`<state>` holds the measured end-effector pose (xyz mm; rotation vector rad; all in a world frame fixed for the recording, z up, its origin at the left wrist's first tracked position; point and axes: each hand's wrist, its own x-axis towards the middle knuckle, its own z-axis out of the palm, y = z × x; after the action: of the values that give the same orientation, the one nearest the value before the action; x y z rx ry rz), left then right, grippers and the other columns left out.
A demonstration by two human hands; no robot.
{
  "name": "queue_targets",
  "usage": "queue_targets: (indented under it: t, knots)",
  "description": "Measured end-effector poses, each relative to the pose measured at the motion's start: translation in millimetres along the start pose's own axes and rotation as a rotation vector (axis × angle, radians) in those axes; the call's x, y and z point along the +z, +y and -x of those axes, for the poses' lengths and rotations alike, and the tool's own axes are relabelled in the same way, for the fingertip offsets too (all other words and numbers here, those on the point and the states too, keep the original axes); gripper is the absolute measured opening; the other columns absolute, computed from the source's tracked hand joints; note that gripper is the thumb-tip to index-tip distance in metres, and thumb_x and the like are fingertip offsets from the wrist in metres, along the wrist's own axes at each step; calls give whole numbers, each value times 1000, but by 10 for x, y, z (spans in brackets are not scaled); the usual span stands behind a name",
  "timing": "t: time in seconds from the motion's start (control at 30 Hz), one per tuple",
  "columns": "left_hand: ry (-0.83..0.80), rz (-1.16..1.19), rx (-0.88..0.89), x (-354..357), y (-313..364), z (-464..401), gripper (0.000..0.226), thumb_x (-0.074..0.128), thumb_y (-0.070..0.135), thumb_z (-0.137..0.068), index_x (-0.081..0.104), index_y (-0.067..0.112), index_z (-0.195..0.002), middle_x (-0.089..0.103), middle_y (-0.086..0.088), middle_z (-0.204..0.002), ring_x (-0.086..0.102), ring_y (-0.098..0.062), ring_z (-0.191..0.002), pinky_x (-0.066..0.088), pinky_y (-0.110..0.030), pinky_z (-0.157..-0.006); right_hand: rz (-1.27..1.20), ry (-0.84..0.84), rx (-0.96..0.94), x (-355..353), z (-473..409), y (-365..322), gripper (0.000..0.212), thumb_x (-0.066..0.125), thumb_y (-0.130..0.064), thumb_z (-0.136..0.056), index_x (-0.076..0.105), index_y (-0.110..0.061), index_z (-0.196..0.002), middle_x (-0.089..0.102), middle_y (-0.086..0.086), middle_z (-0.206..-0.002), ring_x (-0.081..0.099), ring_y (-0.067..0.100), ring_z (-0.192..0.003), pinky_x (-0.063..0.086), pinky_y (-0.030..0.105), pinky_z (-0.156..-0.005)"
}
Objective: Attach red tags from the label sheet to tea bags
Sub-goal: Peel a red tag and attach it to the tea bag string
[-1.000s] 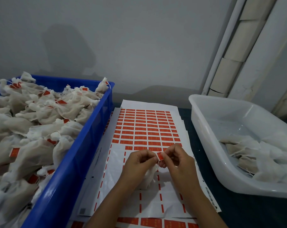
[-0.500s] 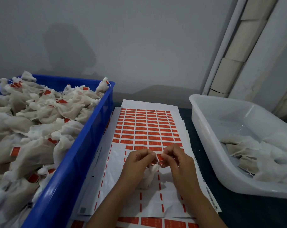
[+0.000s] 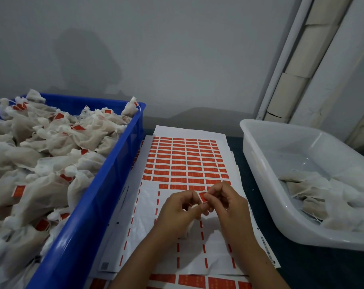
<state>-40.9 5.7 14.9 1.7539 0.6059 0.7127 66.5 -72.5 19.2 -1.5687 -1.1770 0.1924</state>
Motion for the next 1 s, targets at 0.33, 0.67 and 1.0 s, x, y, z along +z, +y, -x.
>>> queue_targets:
  t: [0.33, 0.67, 1.0]
  knots:
    - [12, 37, -24, -13, -53, 0, 12, 60, 26, -86, 66, 25, -76, 68, 13, -74, 66, -6, -77, 49, -10, -72, 26, -29, -34, 3, 21, 34, 25, 62, -10, -84, 55, -32, -74, 61, -15, -68, 63, 2, -71, 50, 9, -64]
    - [-32, -119, -30, -2, -128, -5, 15, 59, 27, -88, 63, 34, -74, 65, 20, -80, 63, -7, -82, 47, -12, -78, -30, -125, 154, -17, 25, 85, 21, 50, -53, -78, 53, -39, -93, 65, -20, -84, 64, 1, -83, 53, 17, -73]
    - [-6, -87, -6, -1, -169, -20, 14, 60, 28, -87, 64, 32, -73, 66, 22, -78, 64, -4, -81, 48, -9, -75, -36, -142, 168, 37, 44, 144, 28, 43, -47, -84, 60, -25, -82, 67, -11, -83, 64, 5, -82, 50, 14, -77]
